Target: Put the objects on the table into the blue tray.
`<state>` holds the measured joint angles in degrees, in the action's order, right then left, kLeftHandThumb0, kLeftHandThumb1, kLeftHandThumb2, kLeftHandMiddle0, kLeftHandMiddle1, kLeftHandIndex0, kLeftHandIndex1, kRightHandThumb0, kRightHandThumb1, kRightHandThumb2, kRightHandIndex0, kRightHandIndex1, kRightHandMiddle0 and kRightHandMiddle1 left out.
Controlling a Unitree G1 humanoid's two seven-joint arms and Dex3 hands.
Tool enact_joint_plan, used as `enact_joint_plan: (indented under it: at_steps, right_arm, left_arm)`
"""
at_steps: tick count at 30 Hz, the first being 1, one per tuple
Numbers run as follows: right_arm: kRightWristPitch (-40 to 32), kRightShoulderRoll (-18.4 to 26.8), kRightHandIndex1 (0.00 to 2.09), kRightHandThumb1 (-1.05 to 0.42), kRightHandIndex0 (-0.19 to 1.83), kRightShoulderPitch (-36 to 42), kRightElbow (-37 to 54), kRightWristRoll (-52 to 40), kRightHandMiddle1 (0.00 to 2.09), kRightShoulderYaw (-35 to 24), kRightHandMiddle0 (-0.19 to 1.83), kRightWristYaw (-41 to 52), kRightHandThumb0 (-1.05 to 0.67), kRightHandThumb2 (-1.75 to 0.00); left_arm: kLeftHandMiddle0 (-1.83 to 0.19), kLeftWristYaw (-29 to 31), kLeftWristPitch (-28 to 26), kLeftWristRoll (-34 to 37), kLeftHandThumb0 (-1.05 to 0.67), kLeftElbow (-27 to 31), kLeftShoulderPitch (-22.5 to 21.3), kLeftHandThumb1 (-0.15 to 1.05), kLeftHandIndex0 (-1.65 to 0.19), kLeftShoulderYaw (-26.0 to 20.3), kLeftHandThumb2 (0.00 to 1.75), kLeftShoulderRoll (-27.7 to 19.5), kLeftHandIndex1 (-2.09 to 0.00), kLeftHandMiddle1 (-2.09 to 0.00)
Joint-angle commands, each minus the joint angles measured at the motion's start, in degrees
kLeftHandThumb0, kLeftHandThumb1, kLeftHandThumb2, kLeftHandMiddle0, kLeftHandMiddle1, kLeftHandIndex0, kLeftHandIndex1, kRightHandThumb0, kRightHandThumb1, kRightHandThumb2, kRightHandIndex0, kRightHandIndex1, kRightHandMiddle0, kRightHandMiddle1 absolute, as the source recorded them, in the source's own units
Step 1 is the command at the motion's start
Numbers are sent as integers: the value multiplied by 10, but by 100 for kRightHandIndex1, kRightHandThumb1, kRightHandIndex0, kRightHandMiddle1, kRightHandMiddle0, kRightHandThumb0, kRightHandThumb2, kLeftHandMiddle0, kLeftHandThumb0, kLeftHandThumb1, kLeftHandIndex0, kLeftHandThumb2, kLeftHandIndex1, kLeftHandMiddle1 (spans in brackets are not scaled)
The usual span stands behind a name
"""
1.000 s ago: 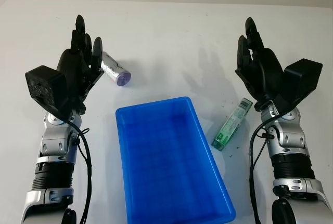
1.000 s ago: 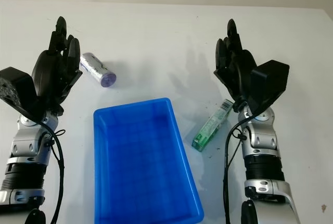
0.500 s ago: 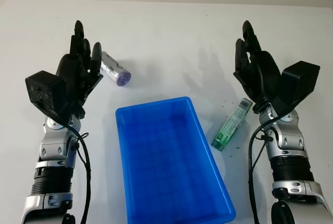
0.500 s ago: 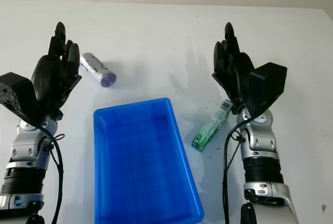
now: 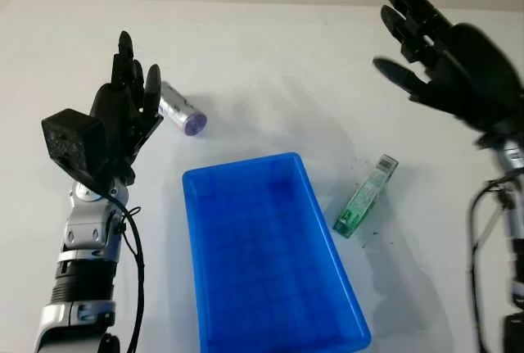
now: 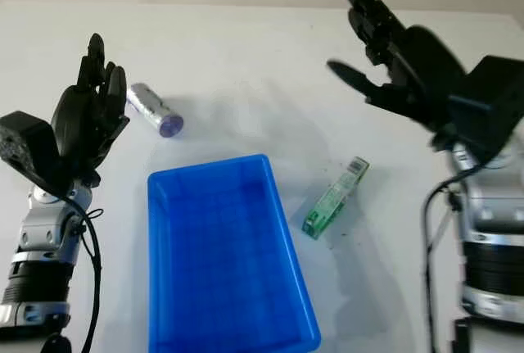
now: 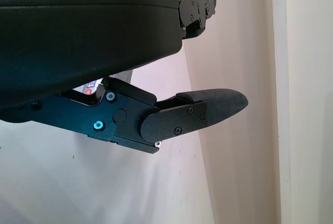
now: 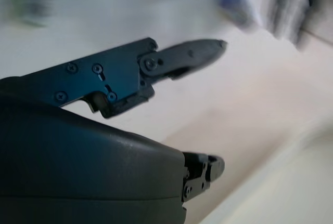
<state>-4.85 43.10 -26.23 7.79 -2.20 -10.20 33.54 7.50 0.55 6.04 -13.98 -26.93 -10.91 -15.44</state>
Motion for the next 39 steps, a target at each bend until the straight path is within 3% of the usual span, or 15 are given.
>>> enact_joint_plan:
  at_steps: [1, 6, 11, 15, 26, 35, 36, 37, 38, 39]
  right_arm:
    - [43, 53, 15, -76, 38, 22, 42, 37, 11, 3, 41, 22, -40, -5]
    - [136, 118, 10, -73, 39, 87, 80, 79, 5, 1, 41, 80, -33, -5]
    - [200, 148, 9, -73, 41, 109, 89, 140, 6, 10, 43, 87, -32, -5]
    - [208, 154, 8, -75, 40, 109, 72, 155, 5, 35, 41, 104, -28, -6]
    - [308, 118, 9, -76, 45, 120, -16, 208, 7, 101, 44, 50, -24, -6]
    - [412, 89, 18, -88, 64, 119, -113, 273, 16, 131, 61, -56, -18, -8]
    - [425, 88, 28, -89, 68, 116, -122, 282, 31, 133, 60, -70, -21, -7]
    - [441, 87, 46, -90, 62, 112, -130, 303, 63, 133, 46, -93, -22, -6]
    - [457, 85, 98, -91, 49, 107, -139, 323, 113, 133, 34, -120, -31, -6]
    - [470, 83, 133, -92, 43, 103, -148, 344, 139, 132, 32, -148, -36, -6]
  left_arm:
    - [19, 3, 1, 3, -65, 3, -4, 105, 19, 2, 62, 0, 0, 0]
    - [19, 10, -3, 1, -65, -6, -15, 105, 19, 6, 63, 0, -1, -1]
    - [19, 14, -6, 1, -65, -12, -22, 105, 19, 9, 64, 1, 0, 0]
    - [19, 18, -6, 4, -66, -12, -23, 105, 19, 9, 63, 1, 0, 0]
    - [19, 17, -13, 3, -64, 0, -13, 105, 19, 6, 64, -4, -1, -2]
    - [19, 21, -17, 7, -62, 6, -9, 105, 19, 4, 64, -4, 0, 0]
    - [19, 21, -17, 8, -61, 5, -9, 105, 19, 4, 64, -4, 0, 0]
    - [19, 22, -16, 7, -61, 5, -9, 105, 19, 5, 64, -5, 0, 0]
    - [19, 22, -17, 5, -61, 4, -10, 105, 19, 6, 64, -6, 0, 0]
    - [19, 21, -16, 3, -61, 4, -10, 105, 19, 6, 64, -6, 0, 0]
